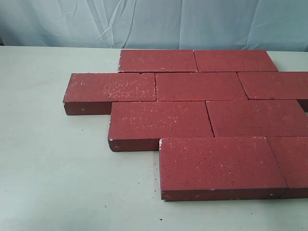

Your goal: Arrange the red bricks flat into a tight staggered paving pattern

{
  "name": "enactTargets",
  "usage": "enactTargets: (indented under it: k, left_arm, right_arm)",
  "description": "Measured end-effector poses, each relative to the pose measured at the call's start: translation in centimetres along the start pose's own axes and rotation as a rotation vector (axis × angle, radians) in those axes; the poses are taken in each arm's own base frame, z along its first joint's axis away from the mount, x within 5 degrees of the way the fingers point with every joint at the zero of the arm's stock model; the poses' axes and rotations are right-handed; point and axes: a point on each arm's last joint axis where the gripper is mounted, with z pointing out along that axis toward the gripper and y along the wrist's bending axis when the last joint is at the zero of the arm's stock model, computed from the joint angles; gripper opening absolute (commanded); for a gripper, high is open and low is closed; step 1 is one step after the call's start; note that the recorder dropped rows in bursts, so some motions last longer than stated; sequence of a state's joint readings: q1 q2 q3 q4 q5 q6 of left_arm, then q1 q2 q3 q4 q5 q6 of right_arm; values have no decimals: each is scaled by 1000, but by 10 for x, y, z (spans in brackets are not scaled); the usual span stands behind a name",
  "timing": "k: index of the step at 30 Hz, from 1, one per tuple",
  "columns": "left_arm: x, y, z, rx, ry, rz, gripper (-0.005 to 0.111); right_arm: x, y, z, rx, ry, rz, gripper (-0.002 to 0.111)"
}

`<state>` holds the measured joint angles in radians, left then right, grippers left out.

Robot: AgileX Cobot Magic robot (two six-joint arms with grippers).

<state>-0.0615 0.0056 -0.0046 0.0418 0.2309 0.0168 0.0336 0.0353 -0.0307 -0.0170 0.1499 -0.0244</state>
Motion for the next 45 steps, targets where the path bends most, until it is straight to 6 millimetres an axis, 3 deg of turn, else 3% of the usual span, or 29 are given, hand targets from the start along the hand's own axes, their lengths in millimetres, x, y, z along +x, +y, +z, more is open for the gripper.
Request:
enactTargets:
  k: [16,45]
  left_arm:
    - [0,0,0,0,0,0,0]
    - [0,0,0,0,0,0,0]
  right_arm:
    - [21,1,-2,-4,138,4,-1]
    - [23,1,-2,-4,161,4,-1]
